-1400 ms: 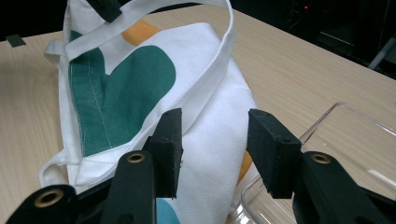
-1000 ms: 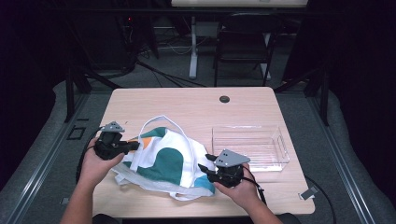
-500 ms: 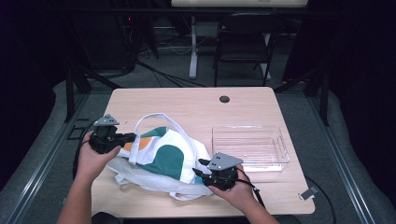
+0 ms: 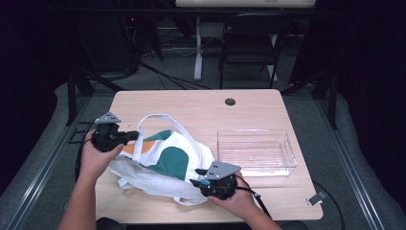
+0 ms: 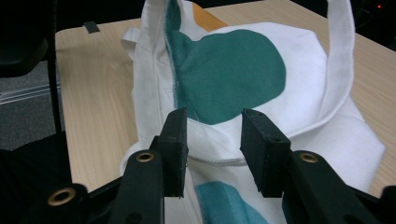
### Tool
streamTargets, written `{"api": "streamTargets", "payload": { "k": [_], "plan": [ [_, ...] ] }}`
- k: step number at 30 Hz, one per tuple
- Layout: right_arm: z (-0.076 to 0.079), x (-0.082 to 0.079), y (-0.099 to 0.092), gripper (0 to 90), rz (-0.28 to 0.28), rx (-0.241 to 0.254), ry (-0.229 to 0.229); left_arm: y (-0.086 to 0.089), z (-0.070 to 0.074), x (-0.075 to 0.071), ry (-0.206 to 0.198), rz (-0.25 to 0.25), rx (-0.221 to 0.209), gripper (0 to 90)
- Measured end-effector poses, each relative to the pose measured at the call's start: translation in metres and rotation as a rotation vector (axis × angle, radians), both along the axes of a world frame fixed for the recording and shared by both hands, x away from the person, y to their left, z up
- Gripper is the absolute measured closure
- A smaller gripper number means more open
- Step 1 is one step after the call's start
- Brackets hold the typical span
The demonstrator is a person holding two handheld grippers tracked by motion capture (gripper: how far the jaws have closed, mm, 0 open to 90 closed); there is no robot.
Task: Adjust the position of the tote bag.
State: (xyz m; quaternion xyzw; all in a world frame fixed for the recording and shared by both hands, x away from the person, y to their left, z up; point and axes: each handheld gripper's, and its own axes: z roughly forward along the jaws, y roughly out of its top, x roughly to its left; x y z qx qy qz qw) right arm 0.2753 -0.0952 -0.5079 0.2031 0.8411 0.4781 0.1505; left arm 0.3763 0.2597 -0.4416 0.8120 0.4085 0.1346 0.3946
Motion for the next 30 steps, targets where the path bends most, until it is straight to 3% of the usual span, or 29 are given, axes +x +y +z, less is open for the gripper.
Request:
{"api": "streamTargets", "payload": {
  "k": [6,17,21,24,30],
  "plan": [
    [-0.003,-0.001,0.004,58.7,0.032,-0.008,0.005,0.003,-0.003,0.005,0.011,0.006,-0.010,88.1],
    [-0.009,-0.004,0.013,57.4,0.028,-0.085,-0.053,0.008,-0.008,0.008,0.023,0.016,-0.023,88.1],
    [-0.011,-0.005,0.015,60.4,0.019,-0.119,-0.085,0.007,-0.010,0.007,0.029,0.020,-0.021,88.1],
    [-0.010,-0.007,0.015,67.8,0.012,-0.136,-0.114,0.006,-0.011,0.006,0.031,0.021,-0.016,88.0],
    [-0.009,-0.007,0.015,76.6,0.016,-0.142,-0.118,0.007,-0.014,0.006,0.036,0.019,-0.012,87.9]
  ]
}}
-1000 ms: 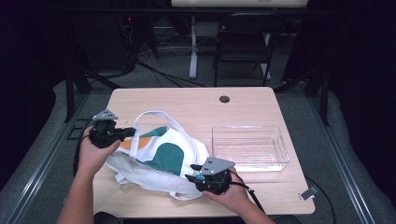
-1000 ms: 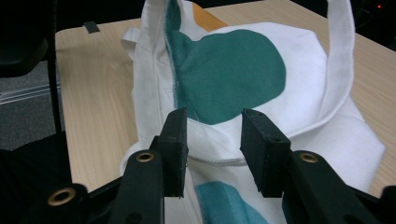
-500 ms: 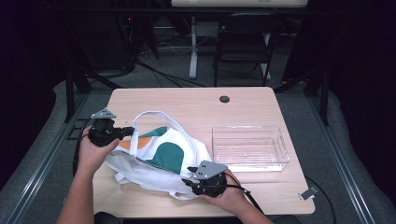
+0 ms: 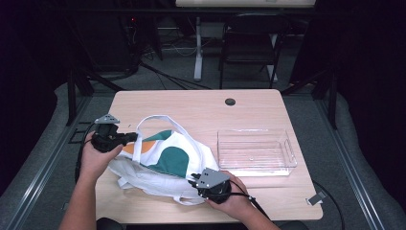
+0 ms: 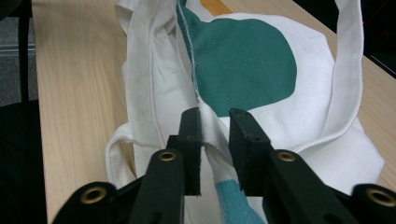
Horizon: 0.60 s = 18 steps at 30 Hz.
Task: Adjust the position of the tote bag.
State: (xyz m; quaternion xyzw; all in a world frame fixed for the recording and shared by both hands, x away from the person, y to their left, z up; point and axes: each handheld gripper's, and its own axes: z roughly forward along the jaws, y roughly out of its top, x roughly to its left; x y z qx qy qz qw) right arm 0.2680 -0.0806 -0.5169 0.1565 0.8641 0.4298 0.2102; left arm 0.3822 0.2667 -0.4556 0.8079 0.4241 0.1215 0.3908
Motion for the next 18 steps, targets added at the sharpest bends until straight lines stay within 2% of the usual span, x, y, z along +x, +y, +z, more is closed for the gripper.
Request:
{"api": "streamTargets", "payload": {
  "k": [7,9,14,15,18],
  "plan": [
    [0.002,0.000,0.000,81.1,-0.008,0.003,0.002,-0.003,-0.004,-0.001,0.014,-0.002,0.019,87.3],
    [0.003,0.000,0.000,82.4,-0.016,0.004,-0.007,-0.005,-0.005,-0.001,0.007,0.002,0.018,85.9],
    [0.011,0.004,-0.001,83.3,-0.037,0.015,-0.011,-0.007,-0.004,-0.003,-0.013,-0.009,0.022,74.4],
    [0.011,0.004,-0.001,83.3,-0.037,0.015,-0.011,-0.007,-0.003,-0.005,-0.012,-0.013,0.020,74.4],
    [0.015,0.007,-0.002,83.4,-0.049,0.032,-0.009,-0.006,0.002,-0.010,-0.030,-0.036,0.007,67.0]
  ]
}}
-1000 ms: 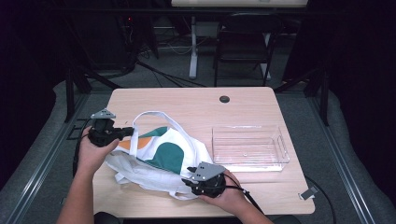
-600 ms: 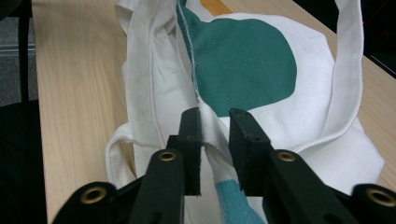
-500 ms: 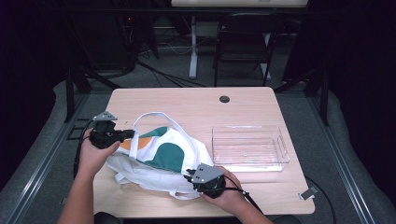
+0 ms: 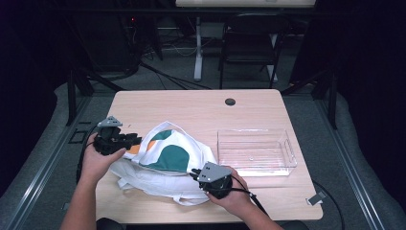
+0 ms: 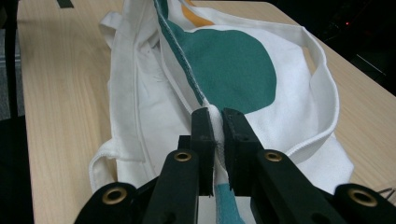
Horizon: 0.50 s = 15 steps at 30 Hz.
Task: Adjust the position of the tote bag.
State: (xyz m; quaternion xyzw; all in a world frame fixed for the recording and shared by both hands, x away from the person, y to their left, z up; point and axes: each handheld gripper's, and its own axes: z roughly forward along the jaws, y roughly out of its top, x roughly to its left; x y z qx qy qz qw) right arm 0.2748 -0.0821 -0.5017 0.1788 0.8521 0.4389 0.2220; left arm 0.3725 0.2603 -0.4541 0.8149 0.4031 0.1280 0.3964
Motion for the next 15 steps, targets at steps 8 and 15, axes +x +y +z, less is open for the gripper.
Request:
{"api": "streamTargets", "payload": {
  "k": [8,15],
  "plan": [
    [0.008,0.007,-0.003,83.5,-0.022,0.035,0.004,0.001,0.008,-0.015,-0.016,-0.036,0.017,54.1],
    [0.010,0.009,-0.003,83.6,-0.025,0.050,0.003,-0.008,0.010,-0.028,-0.011,-0.083,-0.024,47.6]
  ]
}}
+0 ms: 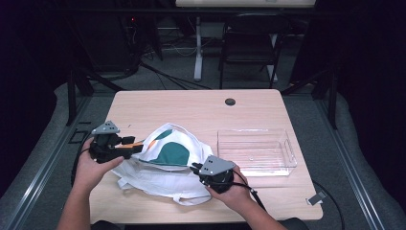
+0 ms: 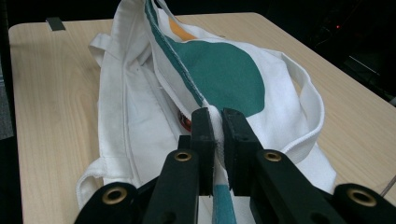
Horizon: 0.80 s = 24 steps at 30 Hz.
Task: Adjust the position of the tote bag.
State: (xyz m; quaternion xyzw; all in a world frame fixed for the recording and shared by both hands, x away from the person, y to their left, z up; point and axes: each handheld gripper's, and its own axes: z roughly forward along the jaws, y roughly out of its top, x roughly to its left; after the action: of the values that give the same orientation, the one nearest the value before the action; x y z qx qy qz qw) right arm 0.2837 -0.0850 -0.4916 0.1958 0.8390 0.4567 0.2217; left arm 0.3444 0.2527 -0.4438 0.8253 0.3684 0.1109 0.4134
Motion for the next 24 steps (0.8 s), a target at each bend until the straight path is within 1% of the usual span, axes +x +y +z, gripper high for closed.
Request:
{"api": "streamTargets", "payload": {
  "k": [1,2,3,5,6,7,8,10,11,13,15,16,19,20,21,24],
  "plan": [
    [0.000,0.001,0.000,83.6,0.001,0.003,0.002,-0.003,-0.002,-0.001,0.003,-0.021,0.006,45.8],
    [0.000,0.001,0.000,83.6,0.001,0.003,0.002,-0.003,-0.002,-0.001,0.003,-0.021,0.006,44.6],
    [0.000,0.001,0.000,83.6,0.000,0.007,0.001,-0.006,-0.004,-0.002,0.013,-0.032,0.017,44.6],
    [0.001,0.002,-0.001,83.6,0.002,0.012,0.002,-0.009,-0.007,-0.003,0.018,-0.053,0.030,43.2],
    [0.001,0.002,-0.001,83.6,0.004,0.010,0.001,-0.010,-0.008,-0.004,0.026,-0.060,0.031,42.5],
    [0.001,0.003,-0.001,83.7,0.002,0.013,0.000,-0.013,-0.010,-0.005,0.032,-0.087,0.026,41.4],
    [0.001,0.003,-0.001,83.7,0.002,0.013,0.000,-0.013,-0.010,-0.005,0.032,-0.087,0.026,40.9],
    [0.001,0.004,-0.001,83.7,0.001,0.015,0.000,-0.016,-0.010,-0.007,0.039,-0.112,0.002,39.5],
    [0.001,0.004,-0.001,83.7,0.001,0.012,0.002,-0.018,-0.010,-0.008,0.034,-0.127,-0.003,38.3],
    [0.002,0.006,-0.001,83.7,0.000,0.020,0.004,-0.021,-0.011,-0.010,0.035,-0.137,0.003,37.1],
    [0.003,0.007,-0.002,83.8,-0.001,0.020,0.004,-0.026,-0.015,-0.010,0.038,-0.146,0.021,37.1],
    [0.003,0.007,-0.002,83.8,-0.001,0.020,0.004,-0.026,-0.015,-0.010,0.038,-0.146,0.021,37.1],
    [0.003,0.008,-0.001,83.8,-0.003,0.022,0.007,-0.033,-0.020,-0.011,0.031,-0.161,0.048,37.1],
    [0.003,0.008,-0.002,83.8,0.000,0.024,0.010,-0.037,-0.022,-0.012,0.016,-0.171,0.072,36.9],
    [0.003,0.008,-0.002,83.8,0.000,0.025,0.012,-0.037,-0.022,-0.012,0.016,-0.171,0.072,36.7],
    [0.004,0.009,-0.002,83.8,0.000,0.028,0.013,-0.042,-0.027,-0.012,0.012,-0.179,0.113,36.7]
  ]
}}
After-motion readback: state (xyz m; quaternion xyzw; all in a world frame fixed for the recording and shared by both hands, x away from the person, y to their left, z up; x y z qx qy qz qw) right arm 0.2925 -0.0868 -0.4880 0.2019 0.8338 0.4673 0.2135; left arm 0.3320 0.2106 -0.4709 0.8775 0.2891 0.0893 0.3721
